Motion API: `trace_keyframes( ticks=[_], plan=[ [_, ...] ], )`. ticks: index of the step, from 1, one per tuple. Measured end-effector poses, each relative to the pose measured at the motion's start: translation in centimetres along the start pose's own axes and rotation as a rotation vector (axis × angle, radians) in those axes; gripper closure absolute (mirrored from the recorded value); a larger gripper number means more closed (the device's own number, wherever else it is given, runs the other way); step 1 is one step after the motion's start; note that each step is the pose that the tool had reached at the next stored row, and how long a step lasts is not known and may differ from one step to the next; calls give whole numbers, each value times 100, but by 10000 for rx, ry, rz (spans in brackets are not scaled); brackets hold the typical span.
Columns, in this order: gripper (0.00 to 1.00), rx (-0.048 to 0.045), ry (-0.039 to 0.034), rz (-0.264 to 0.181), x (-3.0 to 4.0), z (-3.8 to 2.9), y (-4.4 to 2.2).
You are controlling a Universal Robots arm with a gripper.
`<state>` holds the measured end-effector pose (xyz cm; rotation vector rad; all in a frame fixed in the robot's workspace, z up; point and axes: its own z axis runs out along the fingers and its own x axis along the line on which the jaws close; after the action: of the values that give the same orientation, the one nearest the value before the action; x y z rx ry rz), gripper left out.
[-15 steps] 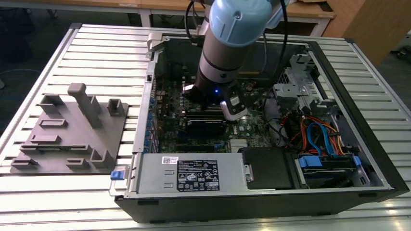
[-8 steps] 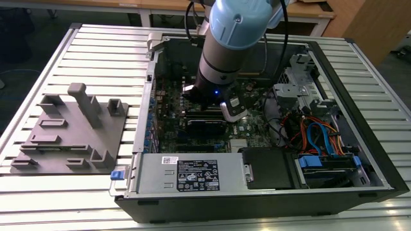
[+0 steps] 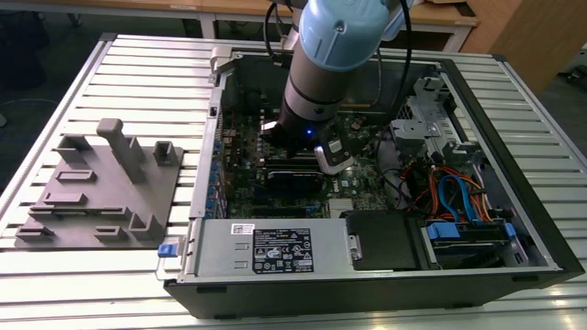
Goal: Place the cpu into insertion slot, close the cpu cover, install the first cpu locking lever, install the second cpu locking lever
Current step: 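Install the second cpu locking lever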
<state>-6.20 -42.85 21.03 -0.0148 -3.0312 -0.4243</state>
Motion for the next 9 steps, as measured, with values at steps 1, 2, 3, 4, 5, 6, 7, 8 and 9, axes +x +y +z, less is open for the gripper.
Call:
trace_keyframes(
  ticks=[1, 2, 3, 4, 5, 6, 7, 8, 9],
  plan=[
    [90, -1, 0, -1, 0, 2, -1],
    [90, -3, 0, -1, 0, 5, -2],
    [90, -7, 0, -2, 0, 9, -3],
    [90, -12, 0, -2, -1, 15, -4],
    [90, -16, 0, -1, -1, 23, -6],
    [90, -17, 0, 1, 0, 34, -9],
    [90, -21, -1, 2, 1, 46, -13],
    [90, -27, -1, 3, 1, 59, -16],
    [90, -37, -2, 4, 2, 72, -20]
  ],
)
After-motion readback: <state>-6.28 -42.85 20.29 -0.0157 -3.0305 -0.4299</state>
